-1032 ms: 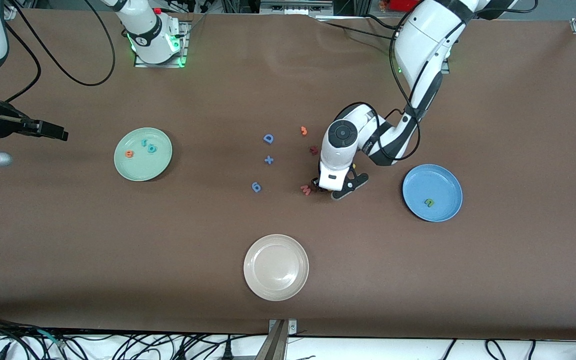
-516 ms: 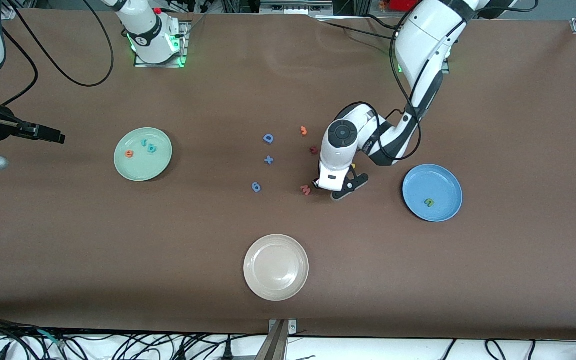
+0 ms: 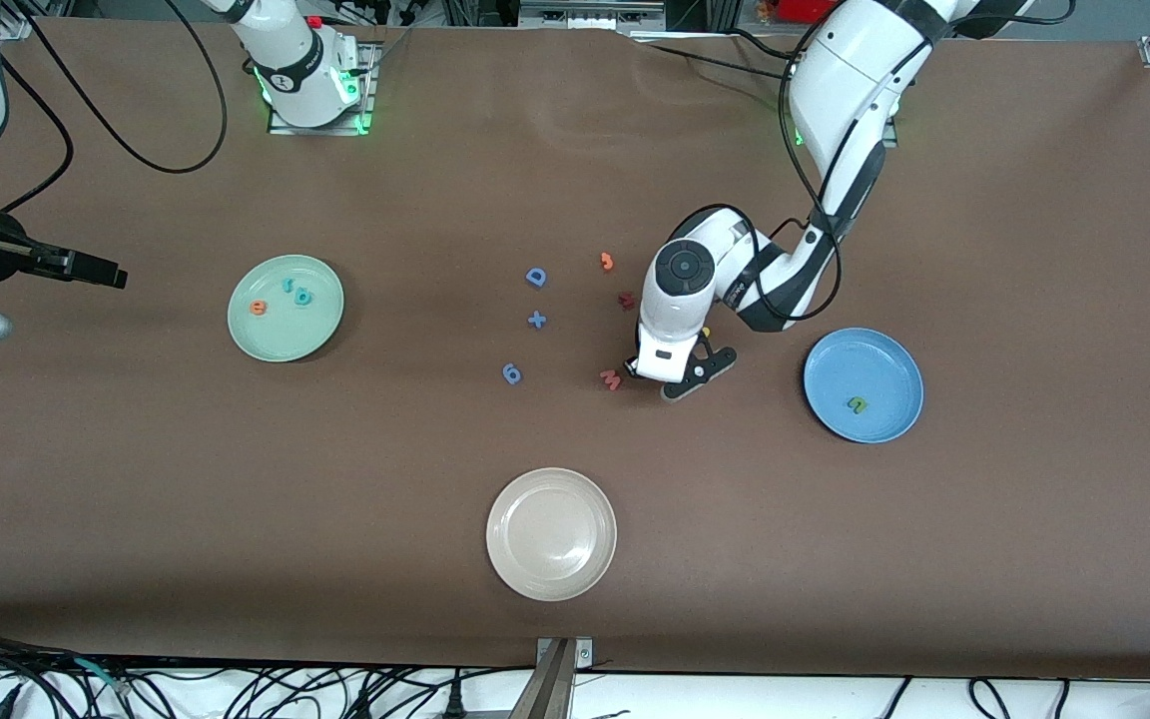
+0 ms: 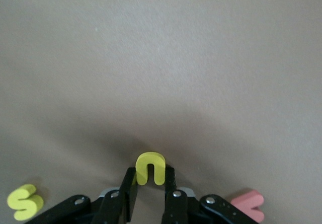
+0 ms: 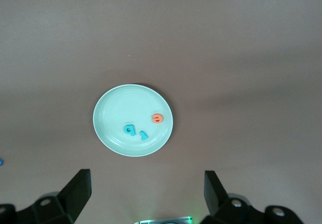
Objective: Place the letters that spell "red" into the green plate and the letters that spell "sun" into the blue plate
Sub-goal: 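Lower the left gripper and grasp the yellow u letter, then carry the yellow u to the blue plate and open the left gripper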
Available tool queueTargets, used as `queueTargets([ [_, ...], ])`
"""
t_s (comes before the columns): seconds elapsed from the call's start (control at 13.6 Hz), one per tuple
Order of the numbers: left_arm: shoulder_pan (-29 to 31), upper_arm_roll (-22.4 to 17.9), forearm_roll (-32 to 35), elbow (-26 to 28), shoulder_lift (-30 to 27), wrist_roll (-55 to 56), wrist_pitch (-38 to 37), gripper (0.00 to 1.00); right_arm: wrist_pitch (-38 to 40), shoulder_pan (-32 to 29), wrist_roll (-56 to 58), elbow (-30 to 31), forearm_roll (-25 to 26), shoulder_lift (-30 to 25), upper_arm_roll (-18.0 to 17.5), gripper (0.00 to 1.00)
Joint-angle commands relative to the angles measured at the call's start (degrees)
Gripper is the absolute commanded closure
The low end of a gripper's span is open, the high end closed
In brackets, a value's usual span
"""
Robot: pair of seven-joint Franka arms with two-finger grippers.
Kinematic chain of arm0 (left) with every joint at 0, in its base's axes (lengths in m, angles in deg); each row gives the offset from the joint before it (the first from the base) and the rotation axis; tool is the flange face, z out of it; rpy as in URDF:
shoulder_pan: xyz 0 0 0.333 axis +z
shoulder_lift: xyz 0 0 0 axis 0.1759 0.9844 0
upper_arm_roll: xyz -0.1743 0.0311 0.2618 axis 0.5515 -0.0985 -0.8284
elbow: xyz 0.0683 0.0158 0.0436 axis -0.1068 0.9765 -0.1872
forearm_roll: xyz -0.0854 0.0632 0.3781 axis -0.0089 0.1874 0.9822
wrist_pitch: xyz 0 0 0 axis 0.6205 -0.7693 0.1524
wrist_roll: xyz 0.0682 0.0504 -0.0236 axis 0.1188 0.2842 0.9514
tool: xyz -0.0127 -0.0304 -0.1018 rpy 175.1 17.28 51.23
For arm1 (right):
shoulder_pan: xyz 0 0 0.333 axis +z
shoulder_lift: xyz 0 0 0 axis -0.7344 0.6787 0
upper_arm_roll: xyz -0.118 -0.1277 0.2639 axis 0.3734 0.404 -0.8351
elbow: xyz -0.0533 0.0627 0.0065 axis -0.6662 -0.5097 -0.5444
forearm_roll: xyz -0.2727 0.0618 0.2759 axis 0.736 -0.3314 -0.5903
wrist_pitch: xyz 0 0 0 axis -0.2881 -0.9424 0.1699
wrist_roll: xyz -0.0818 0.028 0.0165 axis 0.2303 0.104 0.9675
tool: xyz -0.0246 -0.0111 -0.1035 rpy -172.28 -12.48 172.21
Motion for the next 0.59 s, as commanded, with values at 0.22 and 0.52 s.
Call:
queueTargets([
  [0.22, 3.37, 1.6, 1.23, -5.25, -1.94, -2.66, -8.9, 0.78, -0.41, -0.23, -0.57, 0.17, -0.1, -0.27, -0.08, 0.01],
  [0.52, 11.8, 6.26, 1.32, -4.99, -5.01, -6.97, -12.51, 0.78, -1.99, -0.23, -0.58, 0.09, -0.1, -0.44, -0.08, 0.01],
])
